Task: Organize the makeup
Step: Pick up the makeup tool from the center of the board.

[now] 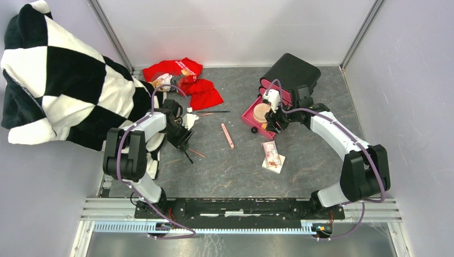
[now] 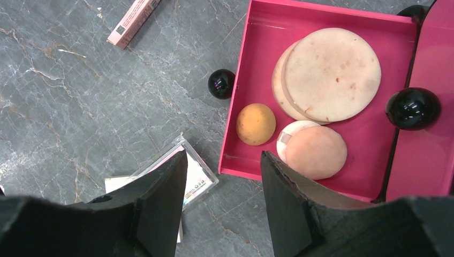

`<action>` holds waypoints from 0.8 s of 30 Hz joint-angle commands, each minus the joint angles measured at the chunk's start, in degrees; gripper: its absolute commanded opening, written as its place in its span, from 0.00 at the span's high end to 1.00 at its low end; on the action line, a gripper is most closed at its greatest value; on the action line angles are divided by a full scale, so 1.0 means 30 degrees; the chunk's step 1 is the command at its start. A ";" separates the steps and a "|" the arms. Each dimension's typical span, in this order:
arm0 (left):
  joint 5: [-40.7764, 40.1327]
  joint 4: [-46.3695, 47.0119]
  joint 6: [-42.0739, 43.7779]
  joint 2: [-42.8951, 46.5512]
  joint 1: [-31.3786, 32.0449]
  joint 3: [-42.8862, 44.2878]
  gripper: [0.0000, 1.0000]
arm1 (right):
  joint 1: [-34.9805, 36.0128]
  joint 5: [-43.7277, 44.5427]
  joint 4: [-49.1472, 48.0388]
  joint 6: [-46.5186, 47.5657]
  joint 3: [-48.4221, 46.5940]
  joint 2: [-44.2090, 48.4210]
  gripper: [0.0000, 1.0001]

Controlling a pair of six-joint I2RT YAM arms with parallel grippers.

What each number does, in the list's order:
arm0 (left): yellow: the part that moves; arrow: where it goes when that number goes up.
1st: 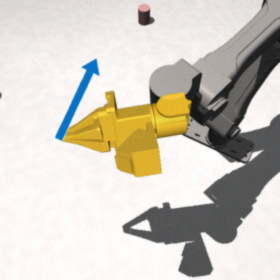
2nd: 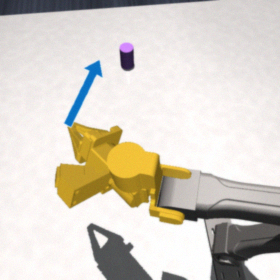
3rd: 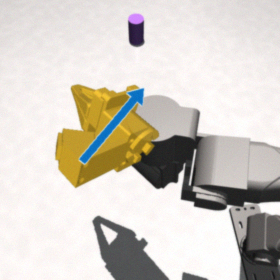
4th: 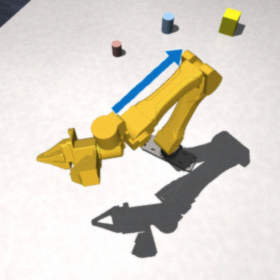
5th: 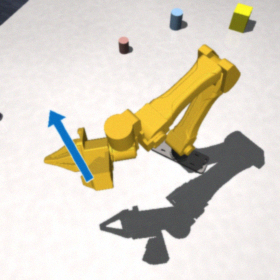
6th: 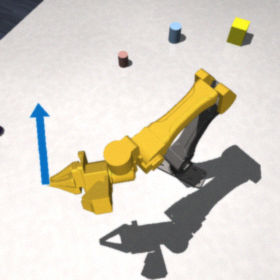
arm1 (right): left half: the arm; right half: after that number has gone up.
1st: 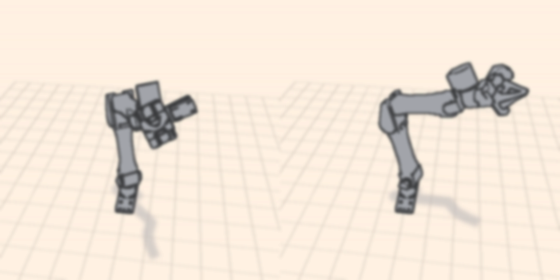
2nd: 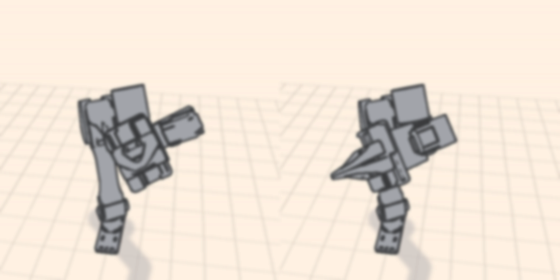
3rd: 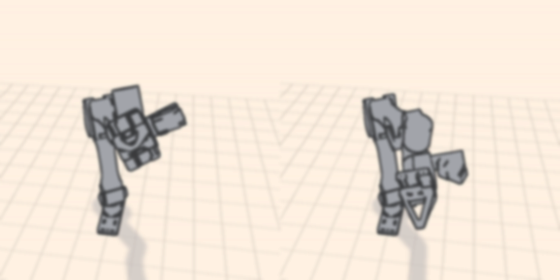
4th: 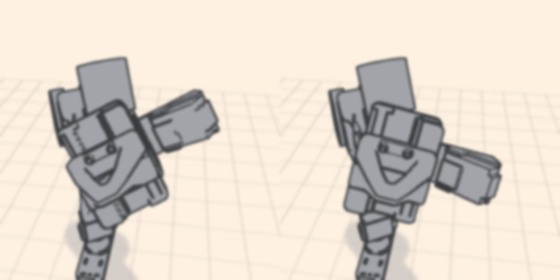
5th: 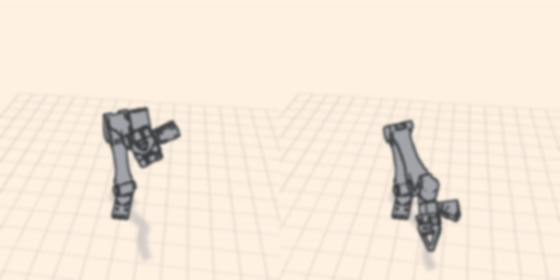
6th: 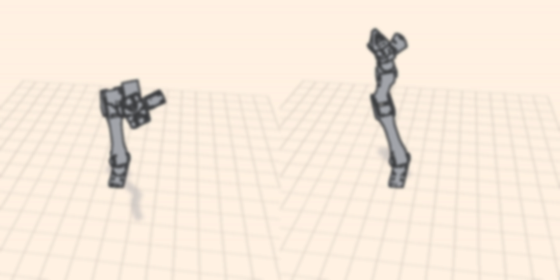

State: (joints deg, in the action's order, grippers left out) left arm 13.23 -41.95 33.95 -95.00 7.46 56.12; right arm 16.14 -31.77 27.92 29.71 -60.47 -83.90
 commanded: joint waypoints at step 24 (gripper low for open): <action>0.1585 -0.1413 -0.0207 0.2055 -0.0115 0.1959 0.63 | 0.0066 -0.0618 0.0038 0.0232 0.0003 -0.0381 0.42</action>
State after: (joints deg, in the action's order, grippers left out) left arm 14.46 -44.64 33.91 -91.29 7.44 59.33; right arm 16.14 -32.18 28.08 29.85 -60.25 -84.77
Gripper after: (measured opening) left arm 0.364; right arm 0.581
